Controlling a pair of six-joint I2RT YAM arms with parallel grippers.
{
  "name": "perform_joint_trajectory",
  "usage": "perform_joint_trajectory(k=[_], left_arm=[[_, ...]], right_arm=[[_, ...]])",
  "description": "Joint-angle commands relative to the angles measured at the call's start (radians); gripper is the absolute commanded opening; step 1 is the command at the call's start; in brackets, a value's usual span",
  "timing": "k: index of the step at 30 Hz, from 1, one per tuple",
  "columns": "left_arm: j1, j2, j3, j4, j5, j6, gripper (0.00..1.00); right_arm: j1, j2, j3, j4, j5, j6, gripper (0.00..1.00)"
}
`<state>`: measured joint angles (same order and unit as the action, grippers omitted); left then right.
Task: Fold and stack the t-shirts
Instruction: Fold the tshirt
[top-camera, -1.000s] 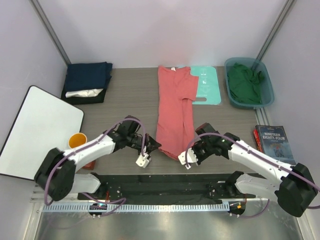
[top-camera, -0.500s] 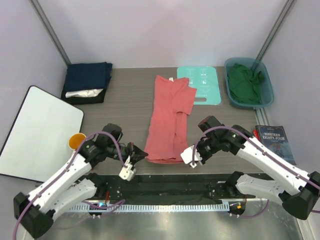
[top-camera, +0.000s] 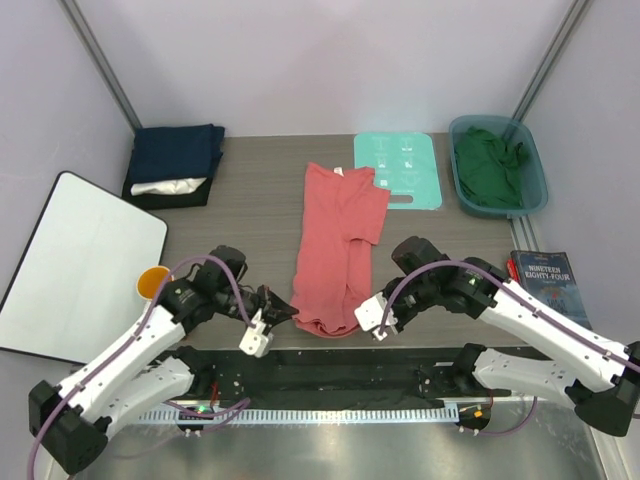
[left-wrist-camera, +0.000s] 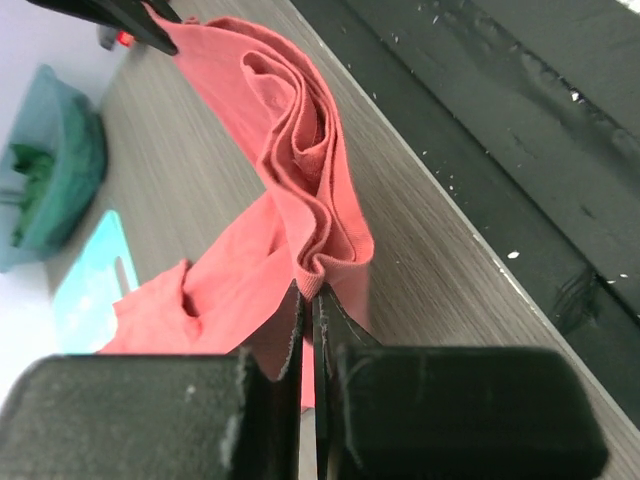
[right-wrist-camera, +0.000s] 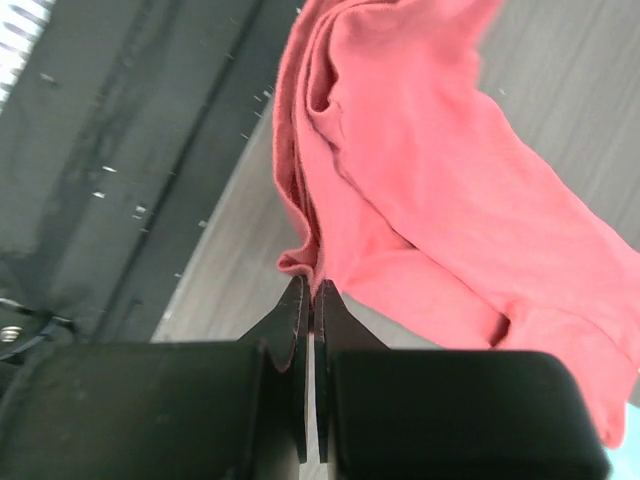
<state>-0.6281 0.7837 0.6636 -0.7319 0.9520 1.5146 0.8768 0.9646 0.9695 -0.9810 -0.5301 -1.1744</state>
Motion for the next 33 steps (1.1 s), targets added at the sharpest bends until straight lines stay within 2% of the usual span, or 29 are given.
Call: perform_joint_trajectory(k=[1, 8, 13, 25, 33], left_arm=[[0.002, 0.100, 0.027, 0.161, -0.013, -0.063, 0.00], [0.022, 0.215, 0.042, 0.327, -0.082, -0.109, 0.00], [0.064, 0.305, 0.039, 0.442, -0.094, -0.126, 0.00], [0.168, 0.587, 0.143, 0.624, -0.104, -0.103, 0.00], [0.217, 0.741, 0.241, 0.666, -0.088, -0.080, 0.00]], right_arm=[[0.004, 0.002, -0.029, 0.135, 0.128, -0.016, 0.01], [-0.018, 0.031, -0.069, 0.245, 0.257, -0.056, 0.01], [-0.074, 0.052, -0.095, 0.330, 0.283, -0.090, 0.01], [-0.249, 0.243, -0.071, 0.514, 0.226, -0.171, 0.01], [-0.318, 0.431, -0.019, 0.659, 0.200, -0.183, 0.01]])
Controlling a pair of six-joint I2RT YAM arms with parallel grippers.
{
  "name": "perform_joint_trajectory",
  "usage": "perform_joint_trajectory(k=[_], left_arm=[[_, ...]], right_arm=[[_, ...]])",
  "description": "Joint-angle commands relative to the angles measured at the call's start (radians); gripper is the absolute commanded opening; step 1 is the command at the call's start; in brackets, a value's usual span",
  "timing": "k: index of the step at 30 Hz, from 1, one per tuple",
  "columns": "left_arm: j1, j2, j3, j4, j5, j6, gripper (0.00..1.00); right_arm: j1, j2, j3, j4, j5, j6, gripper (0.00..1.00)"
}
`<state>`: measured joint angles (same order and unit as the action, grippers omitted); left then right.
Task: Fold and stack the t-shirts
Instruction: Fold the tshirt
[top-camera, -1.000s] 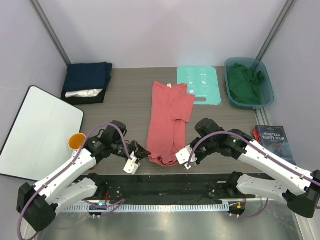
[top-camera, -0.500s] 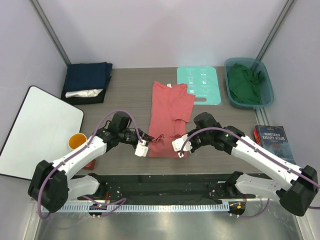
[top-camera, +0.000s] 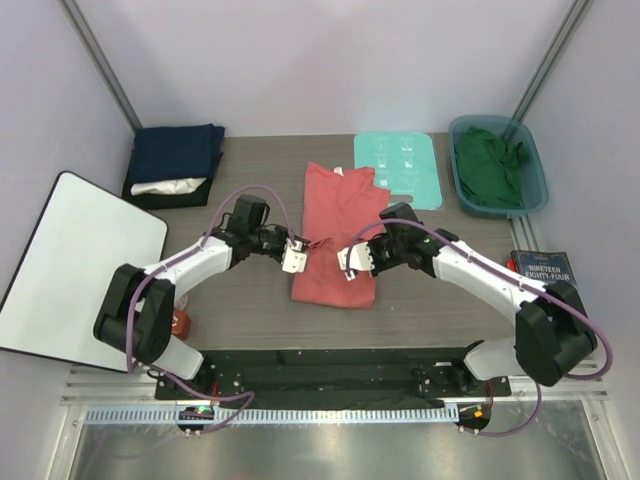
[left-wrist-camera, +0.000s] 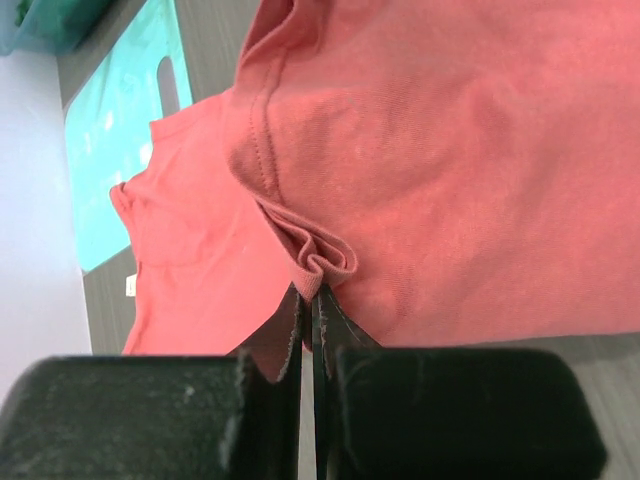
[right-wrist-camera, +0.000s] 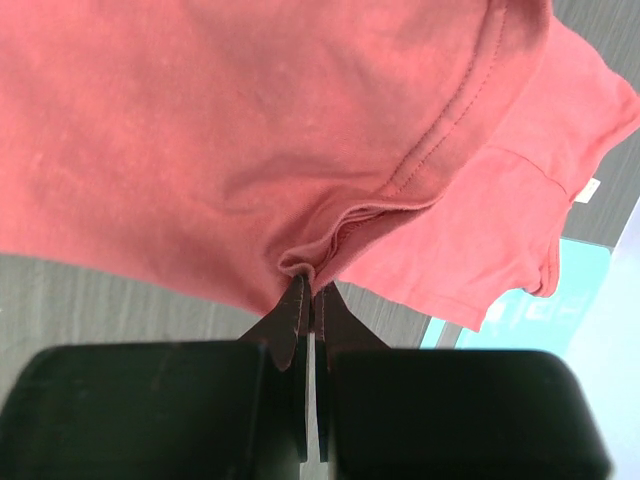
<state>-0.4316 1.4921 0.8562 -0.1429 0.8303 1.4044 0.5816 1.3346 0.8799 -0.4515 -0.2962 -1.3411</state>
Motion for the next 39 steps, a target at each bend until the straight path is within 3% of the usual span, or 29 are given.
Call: perform_joint_trajectory(k=[1, 8, 14, 27, 31, 32, 33, 34, 39], left_arm=[[0.027, 0.054, 0.059, 0.081, 0.036, 0.033, 0.00], [0.053, 0.138, 0.092, 0.086, 0.052, 0.074, 0.01], [0.053, 0.203, 0.122, 0.127, 0.052, 0.059, 0.12], [0.057, 0.270, 0.145, 0.275, 0.007, -0.002, 0.13], [0.065, 0.263, 0.106, 0.353, -0.046, -0.031, 0.43], [0.067, 0.261, 0.093, 0.434, -0.086, -0.042, 0.46], [0.070, 0.258, 0.057, 0.492, -0.109, -0.095, 0.56], [0.073, 0.251, 0.040, 0.543, -0.131, -0.114, 0.60], [0.093, 0.191, -0.055, 0.743, -0.215, -0.145, 0.62]], right_arm=[[-0.029, 0.075, 0.079, 0.155, -0.035, -0.015, 0.01], [-0.065, 0.196, 0.145, 0.238, -0.017, -0.007, 0.01], [-0.081, 0.242, 0.146, 0.286, 0.014, 0.013, 0.01], [-0.091, 0.279, 0.111, 0.316, 0.057, 0.026, 0.01], [-0.091, 0.278, 0.093, 0.361, 0.110, 0.052, 0.32], [-0.091, 0.276, 0.081, 0.373, 0.141, 0.059, 0.37], [-0.091, 0.264, 0.073, 0.405, 0.160, 0.066, 0.46], [-0.091, 0.258, 0.062, 0.428, 0.176, 0.086, 0.48], [-0.089, 0.177, 0.008, 0.511, 0.250, 0.135, 0.52]])
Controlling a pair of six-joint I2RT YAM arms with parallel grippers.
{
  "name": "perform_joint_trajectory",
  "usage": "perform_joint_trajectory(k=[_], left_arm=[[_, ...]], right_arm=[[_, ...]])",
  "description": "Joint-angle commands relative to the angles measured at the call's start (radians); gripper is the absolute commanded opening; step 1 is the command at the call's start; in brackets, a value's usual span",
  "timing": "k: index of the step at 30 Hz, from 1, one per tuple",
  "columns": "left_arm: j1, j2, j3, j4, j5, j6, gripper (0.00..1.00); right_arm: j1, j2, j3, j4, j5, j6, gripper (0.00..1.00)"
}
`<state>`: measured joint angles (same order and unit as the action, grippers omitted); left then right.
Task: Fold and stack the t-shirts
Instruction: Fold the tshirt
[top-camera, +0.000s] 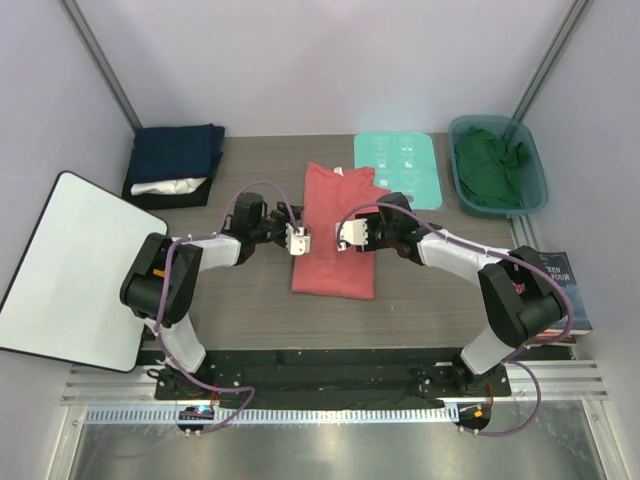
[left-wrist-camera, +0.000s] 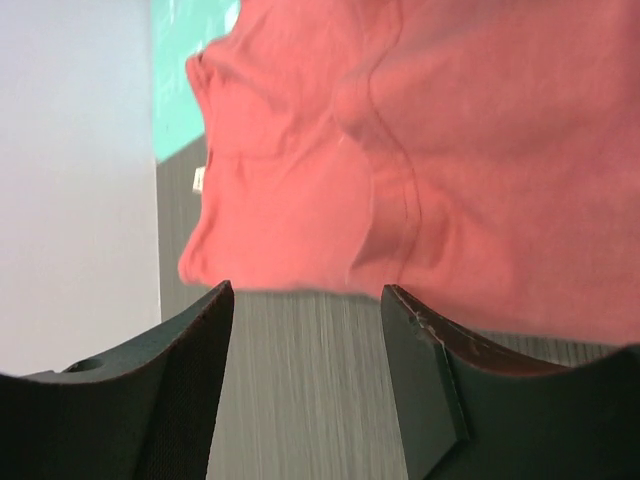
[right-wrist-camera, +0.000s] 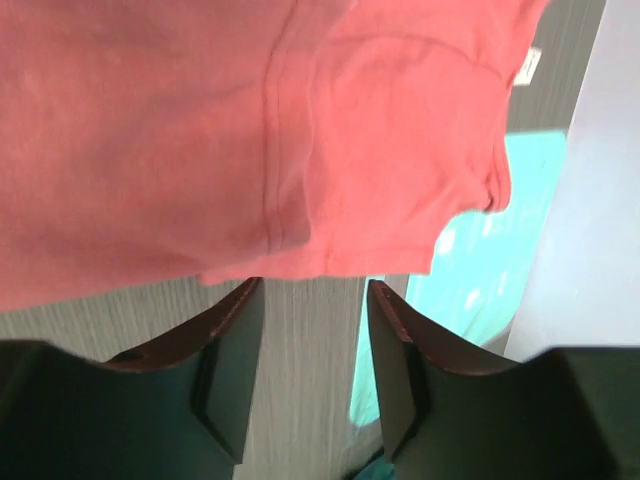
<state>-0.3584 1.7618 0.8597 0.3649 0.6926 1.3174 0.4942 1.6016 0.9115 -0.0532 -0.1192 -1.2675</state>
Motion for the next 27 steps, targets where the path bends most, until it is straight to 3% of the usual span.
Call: perform_joint_trajectory(k=[1, 4, 6, 9, 11, 14, 17, 27], left_arm=[[0.024, -0.103, -0.063, 0.223, -0.073, -0.063, 0.62], [0.041, -0.240, -0.045, -0.026, 0.006, -0.025, 0.60], [0.047, -0.350, -0.047, -0.286, 0.073, 0.052, 0.59], [0.044, -0.479, -0.147, -0.467, 0.198, 0.202, 0.59], [0.026, -0.528, -0.217, -0.544, 0.249, 0.360, 0.61], [-0.017, -0.567, -0.335, -0.593, 0.263, 0.480, 0.61], [-0.054, -0.549, -0.359, -0.615, 0.263, 0.517, 0.61], [-0.077, -0.401, -0.334, -0.612, 0.243, 0.615, 0.60]], right_arm=[[-0.002, -0.135, -0.020, 0.095, 0.063, 0.071, 0.52], [0.001, -0.190, 0.050, -0.149, -0.048, 0.098, 0.52], [0.003, -0.252, 0.073, -0.321, -0.127, 0.065, 0.52], [0.009, -0.334, 0.012, -0.453, -0.247, -0.006, 0.55], [0.029, -0.389, -0.057, -0.509, -0.328, -0.044, 0.64], [0.084, -0.433, -0.155, -0.525, -0.361, -0.090, 0.68], [0.148, -0.439, -0.210, -0.502, -0.361, -0.090, 0.69], [0.214, -0.397, -0.352, -0.235, -0.304, 0.019, 0.69]])
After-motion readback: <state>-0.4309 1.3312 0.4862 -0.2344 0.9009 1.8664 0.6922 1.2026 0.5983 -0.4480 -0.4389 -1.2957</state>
